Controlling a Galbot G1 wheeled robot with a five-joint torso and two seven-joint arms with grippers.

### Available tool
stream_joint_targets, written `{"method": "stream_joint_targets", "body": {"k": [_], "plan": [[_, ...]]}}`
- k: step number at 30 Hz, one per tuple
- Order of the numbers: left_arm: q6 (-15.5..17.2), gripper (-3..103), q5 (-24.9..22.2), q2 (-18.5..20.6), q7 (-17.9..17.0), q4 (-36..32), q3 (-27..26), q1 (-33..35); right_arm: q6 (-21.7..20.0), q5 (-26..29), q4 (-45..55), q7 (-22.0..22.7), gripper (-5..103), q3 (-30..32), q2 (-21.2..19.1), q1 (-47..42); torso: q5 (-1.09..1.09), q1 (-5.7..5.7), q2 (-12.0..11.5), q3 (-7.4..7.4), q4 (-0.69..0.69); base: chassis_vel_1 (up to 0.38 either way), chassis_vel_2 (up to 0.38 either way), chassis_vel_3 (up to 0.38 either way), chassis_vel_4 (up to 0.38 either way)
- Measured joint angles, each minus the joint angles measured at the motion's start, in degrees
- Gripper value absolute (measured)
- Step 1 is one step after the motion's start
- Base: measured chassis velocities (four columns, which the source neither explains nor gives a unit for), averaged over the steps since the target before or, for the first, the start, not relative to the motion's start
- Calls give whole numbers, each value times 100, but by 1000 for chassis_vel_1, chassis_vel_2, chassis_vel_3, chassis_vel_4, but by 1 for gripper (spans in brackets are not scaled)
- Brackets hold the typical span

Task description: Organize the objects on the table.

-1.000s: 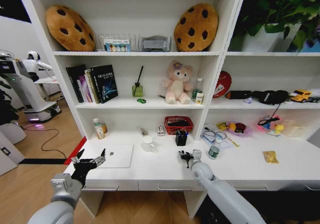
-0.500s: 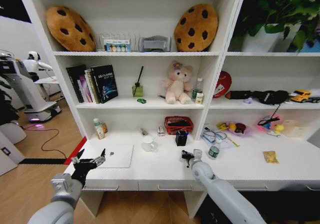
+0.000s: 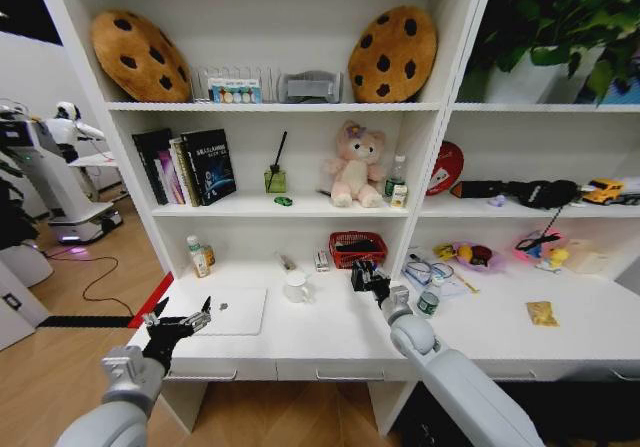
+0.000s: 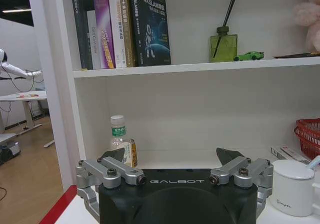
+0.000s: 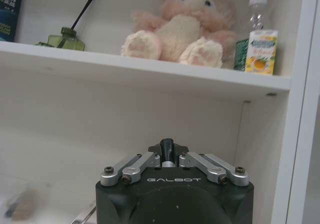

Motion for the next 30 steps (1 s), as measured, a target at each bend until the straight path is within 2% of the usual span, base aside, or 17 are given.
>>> {"method": "stream_joint_targets", "body": {"k": [1,2,3,4,6,7,9,17,20,30], "plan": [[0,100,0,0,0,0,0,0,405,-195,-305,0,12,11,91,175,0,0,0,0,0,0,0,0,0],[0,100,0,0,0,0,0,0,405,-195,-305,0,12,11,91,175,0,0,0,0,0,0,0,0,0],[0,100,0,0,0,0,0,0,771,-398,-619,16,12,9,201,371,0,0,0,0,1,0,0,0,0],[0,100,0,0,0,0,0,0,771,-398,-619,16,12,9,201,371,0,0,0,0,1,0,0,0,0],[0,100,0,0,0,0,0,0,1477,-820,-1296,103,12,-63,477,850,-2,0,0,0,3,0,0,0,0],[0,100,0,0,0,0,0,0,1477,-820,-1296,103,12,-63,477,850,-2,0,0,0,3,0,0,0,0],[0,100,0,0,0,0,0,0,2052,-1071,-1932,213,12,-187,739,1172,0,0,0,0,4,0,0,0,0],[0,100,0,0,0,0,0,0,2610,-1322,-2854,220,12,-338,1168,1455,-1,0,0,0,0,0,0,0,0],[0,100,0,0,0,0,0,0,2966,-1638,-3479,212,12,-334,1435,1638,-1,0,1,0,3,0,0,0,0],[0,100,0,0,0,0,0,0,3207,-1797,-4039,174,12,-321,1589,1753,-1,1,1,0,2,0,0,0,0]]}}
